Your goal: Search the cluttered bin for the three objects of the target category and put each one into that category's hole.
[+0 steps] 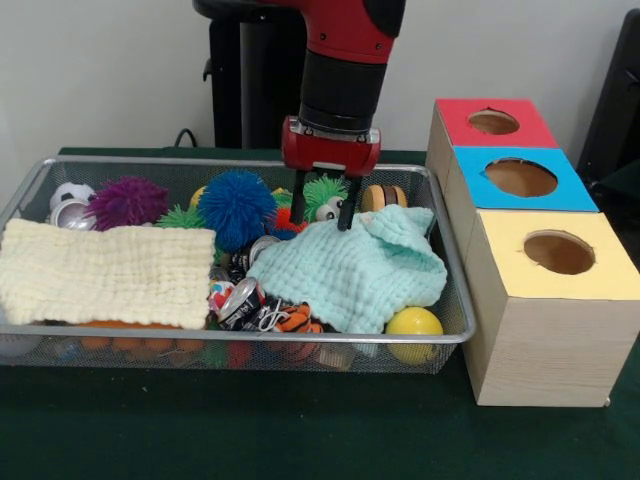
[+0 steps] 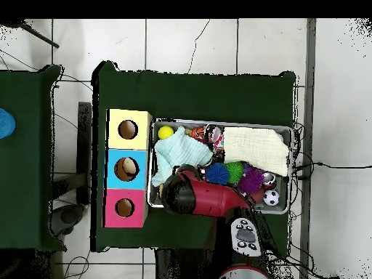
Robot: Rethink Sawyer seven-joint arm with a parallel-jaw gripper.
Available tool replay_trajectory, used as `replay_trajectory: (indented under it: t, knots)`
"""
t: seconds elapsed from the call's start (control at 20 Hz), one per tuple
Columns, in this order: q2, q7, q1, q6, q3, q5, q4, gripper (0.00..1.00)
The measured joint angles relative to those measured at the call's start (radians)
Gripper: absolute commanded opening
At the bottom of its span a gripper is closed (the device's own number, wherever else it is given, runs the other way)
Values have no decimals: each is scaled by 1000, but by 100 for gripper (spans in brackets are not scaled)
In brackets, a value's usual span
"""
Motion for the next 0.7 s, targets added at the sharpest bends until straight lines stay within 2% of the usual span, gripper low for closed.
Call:
replay_trajectory:
  t: [0.35,0.7]
  knots:
    - [0,0,-44,-61,34,0,0,100]
    - [-1,0,-54,-62,54,7,0,100]
